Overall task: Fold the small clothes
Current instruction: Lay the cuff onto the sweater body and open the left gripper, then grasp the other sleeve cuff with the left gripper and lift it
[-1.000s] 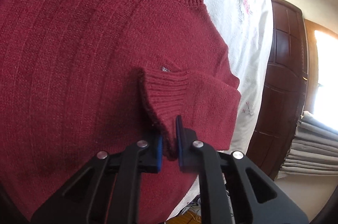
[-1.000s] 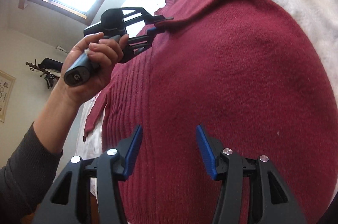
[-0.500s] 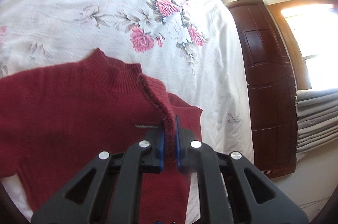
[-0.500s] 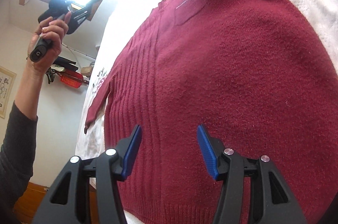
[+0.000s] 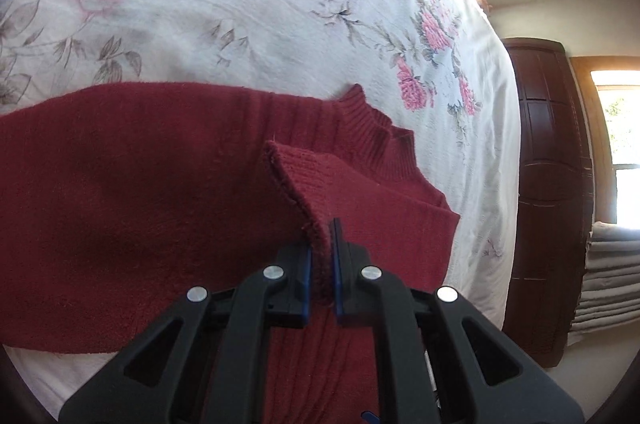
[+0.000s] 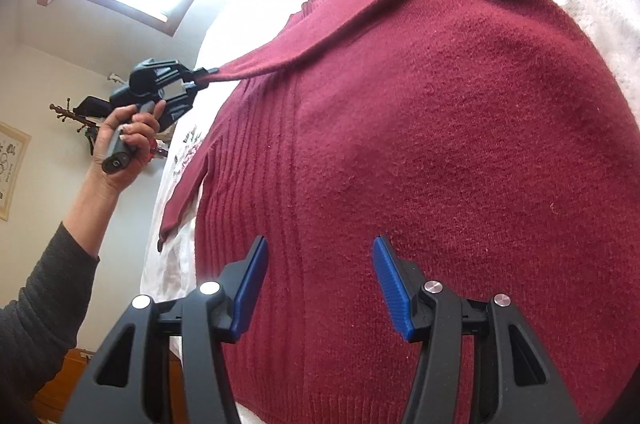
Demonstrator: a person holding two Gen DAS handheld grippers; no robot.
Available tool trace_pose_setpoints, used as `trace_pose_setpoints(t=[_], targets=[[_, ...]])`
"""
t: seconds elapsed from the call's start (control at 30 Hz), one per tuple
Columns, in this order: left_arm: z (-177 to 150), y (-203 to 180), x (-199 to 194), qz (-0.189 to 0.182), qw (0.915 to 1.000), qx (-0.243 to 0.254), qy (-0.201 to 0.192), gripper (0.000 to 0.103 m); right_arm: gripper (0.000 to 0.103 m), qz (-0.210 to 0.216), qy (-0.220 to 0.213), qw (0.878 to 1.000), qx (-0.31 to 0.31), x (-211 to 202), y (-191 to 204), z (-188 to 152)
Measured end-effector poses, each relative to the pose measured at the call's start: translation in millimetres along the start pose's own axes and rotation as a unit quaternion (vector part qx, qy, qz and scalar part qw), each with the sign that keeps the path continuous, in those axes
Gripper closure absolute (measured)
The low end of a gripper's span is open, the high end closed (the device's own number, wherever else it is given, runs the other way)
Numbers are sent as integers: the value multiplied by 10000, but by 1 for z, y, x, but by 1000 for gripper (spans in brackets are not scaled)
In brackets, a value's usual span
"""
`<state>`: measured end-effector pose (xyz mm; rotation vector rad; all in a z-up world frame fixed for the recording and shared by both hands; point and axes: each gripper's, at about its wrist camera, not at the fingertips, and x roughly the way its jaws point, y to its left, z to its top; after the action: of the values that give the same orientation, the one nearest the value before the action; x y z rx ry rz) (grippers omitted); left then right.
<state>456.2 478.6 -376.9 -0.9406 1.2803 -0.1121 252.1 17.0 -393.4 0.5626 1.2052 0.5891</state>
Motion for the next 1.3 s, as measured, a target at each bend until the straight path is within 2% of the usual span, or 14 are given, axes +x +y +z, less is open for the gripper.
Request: trace_pose_setpoints(t=[0.1, 0.2, 0.33, 0.4, 0.43, 0.6, 0.7, 0.8, 0.87, 0.9, 1.0, 1.07, 1.17, 1.3], targets=[[-2, 21, 13, 239, 9995, -148, 122, 96, 48, -8, 19, 10000, 34, -3, -3, 0], [-2, 26, 4, 1057, 9941, -151, -217, 84, 48, -14, -6, 10000, -7, -5, 0, 1], [-9, 4, -23, 541, 9957, -56, -745, 63, 48, 32, -66, 10000, -17, -9, 2, 3], [-11, -10, -19, 159, 9973, 84, -709, 42, 48, 44, -79, 10000, -25, -8, 4, 3], [-12, -14, -12, -4, 9982, 101, -594, 40, 47, 44, -64, 10000, -21, -7, 5, 3], [-11, 5, 34, 328, 9991, -179, -217, 42, 48, 58, -32, 10000, -55, -6, 15, 1], [-12, 22, 34, 188, 9987, -389, -283, 57, 47, 31, 5, 10000, -45, -9, 17, 2], [-15, 33, 21, 127, 9981, -500, -337, 64, 47, -46, 34, 9999, -104, -12, 19, 4], [-18, 40, 1, 92, 9973, -565, -461, 59, 46, -56, 11, 9999, -121, -13, 26, 7], [-21, 45, -14, 73, 9963, -609, -597, 46, 46, -41, -20, 9999, -142, -15, 30, 8], [-34, 69, -67, -175, 9905, -810, -1101, 28, 41, 3, -91, 9996, -272, -21, 44, 6], [-44, 97, -106, -272, 9848, -1016, -1382, 22, 40, 17, -58, 9993, -373, -22, 53, 4], [-69, 148, -166, 16, 9732, -1336, -1871, 19, 40, 29, -20, 9989, -457, -22, 63, 1], [-108, 228, -236, 268, 9500, -1971, -2407, 18, 39, 62, 51, 9988, -483, -17, 70, -1]])
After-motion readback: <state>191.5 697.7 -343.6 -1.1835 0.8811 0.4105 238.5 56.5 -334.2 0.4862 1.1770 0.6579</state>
